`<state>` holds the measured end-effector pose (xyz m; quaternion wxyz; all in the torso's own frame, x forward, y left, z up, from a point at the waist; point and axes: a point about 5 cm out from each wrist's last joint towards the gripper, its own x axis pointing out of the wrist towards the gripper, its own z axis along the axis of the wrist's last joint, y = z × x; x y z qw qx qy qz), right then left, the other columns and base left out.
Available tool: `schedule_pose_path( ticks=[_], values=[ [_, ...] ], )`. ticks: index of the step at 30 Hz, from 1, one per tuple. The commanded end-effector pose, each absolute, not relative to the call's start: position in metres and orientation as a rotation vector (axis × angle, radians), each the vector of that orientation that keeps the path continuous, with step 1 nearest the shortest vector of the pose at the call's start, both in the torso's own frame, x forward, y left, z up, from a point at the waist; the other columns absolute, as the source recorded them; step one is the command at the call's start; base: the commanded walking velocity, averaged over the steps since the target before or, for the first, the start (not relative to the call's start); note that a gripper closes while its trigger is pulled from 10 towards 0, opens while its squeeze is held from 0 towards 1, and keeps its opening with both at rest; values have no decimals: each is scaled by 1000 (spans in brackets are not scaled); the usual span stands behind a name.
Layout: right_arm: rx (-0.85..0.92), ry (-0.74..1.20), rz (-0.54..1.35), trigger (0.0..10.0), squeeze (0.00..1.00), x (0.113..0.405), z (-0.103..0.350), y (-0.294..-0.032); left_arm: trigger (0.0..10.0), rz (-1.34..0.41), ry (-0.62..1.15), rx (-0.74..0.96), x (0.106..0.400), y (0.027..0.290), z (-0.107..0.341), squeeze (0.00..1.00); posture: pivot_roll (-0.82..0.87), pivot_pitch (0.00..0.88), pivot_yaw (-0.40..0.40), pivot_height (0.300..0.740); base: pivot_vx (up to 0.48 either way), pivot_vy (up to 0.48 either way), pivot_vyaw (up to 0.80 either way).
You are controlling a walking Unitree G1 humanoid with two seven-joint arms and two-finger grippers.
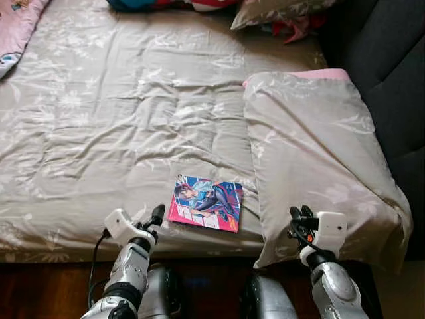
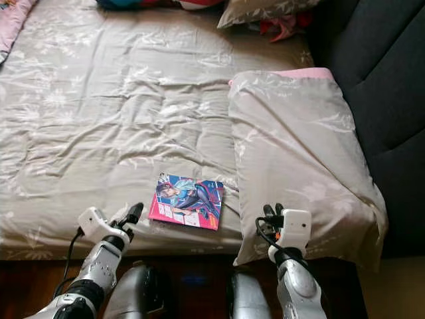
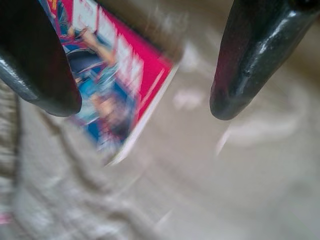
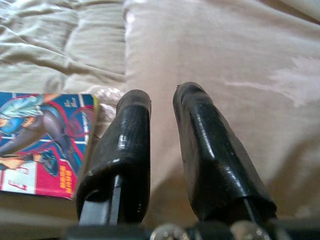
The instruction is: Clean up the room
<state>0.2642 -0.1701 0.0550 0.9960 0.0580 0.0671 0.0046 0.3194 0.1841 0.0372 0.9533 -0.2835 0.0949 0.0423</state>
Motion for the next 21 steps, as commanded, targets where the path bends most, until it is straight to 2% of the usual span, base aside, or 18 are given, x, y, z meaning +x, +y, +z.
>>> schedule_pose_path(
  ticks=[1, 5, 11, 16, 21],
  values=[
    [120, 167, -21, 10000, 0, 258, 43, -178, 10000, -12, 177, -378, 310, 175, 34, 0, -124, 191, -45, 655, 0, 0, 0],
    [117, 188, -44, 10000, 0, 255, 34, -182, 10000, -69, 137, -246, 305, 171, 38, 0, -113, 171, -30, 655, 0, 0, 0],
    [163, 188, -93, 10000, 0, 252, 26, -184, 10000, -50, 207, -190, 289, 180, 20, 0, -111, 122, 12, 655, 0, 0, 0],
    [167, 230, -116, 10000, 0, 252, 14, -187, 10000, -47, 262, -158, 284, 180, 10, 0, -110, 90, 28, 684, 0, 0, 0],
    [137, 382, -130, 10000, 0, 237, -18, -194, 10000, -13, 385, -130, 268, 182, -11, 0, -112, 41, 37, 719, 0, 0, 0]
  ],
)
